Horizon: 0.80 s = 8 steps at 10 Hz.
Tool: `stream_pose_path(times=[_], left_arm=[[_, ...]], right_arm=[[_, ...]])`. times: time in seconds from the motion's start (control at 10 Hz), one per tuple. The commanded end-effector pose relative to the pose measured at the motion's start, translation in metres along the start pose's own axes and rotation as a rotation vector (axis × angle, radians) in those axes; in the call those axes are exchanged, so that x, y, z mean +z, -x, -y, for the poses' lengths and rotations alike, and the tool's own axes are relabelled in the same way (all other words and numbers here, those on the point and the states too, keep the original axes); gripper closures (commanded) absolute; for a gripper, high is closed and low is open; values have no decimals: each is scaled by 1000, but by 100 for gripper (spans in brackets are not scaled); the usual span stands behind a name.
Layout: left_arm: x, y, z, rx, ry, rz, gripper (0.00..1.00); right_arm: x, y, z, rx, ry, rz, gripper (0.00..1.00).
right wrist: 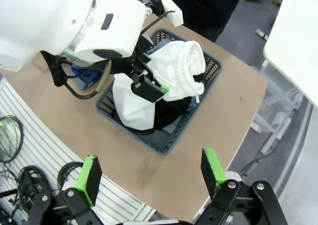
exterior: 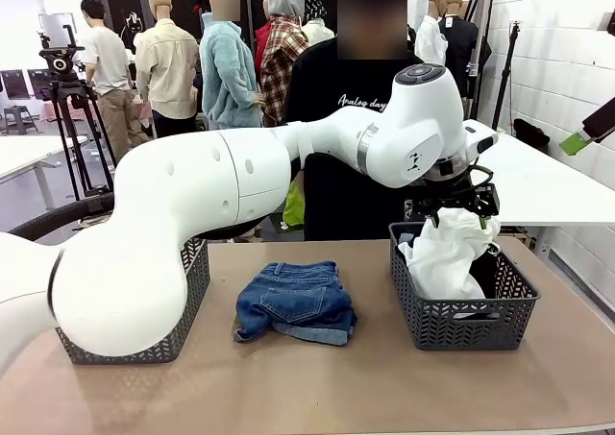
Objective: Sort the tops and bottoms.
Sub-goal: Sort the clothes according to human instructions, then lift clothes from the center of the table with your right hand.
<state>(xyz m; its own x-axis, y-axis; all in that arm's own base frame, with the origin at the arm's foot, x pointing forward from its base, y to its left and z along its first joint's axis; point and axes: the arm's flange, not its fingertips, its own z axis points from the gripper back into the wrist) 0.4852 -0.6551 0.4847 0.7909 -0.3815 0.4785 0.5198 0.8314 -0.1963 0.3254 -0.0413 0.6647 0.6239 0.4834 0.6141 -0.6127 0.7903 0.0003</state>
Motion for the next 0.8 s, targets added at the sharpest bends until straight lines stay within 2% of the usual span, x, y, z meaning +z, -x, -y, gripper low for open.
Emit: stream_pose_path(times=[0.0,0.7], left_arm=[[-2,0,-2,2,-3,-2,4],[-2,0,-2,2,-3,-2,4]], right_arm=[[0,0,0,0,3,-10,0],[0,0,0,0,3,-10,0]])
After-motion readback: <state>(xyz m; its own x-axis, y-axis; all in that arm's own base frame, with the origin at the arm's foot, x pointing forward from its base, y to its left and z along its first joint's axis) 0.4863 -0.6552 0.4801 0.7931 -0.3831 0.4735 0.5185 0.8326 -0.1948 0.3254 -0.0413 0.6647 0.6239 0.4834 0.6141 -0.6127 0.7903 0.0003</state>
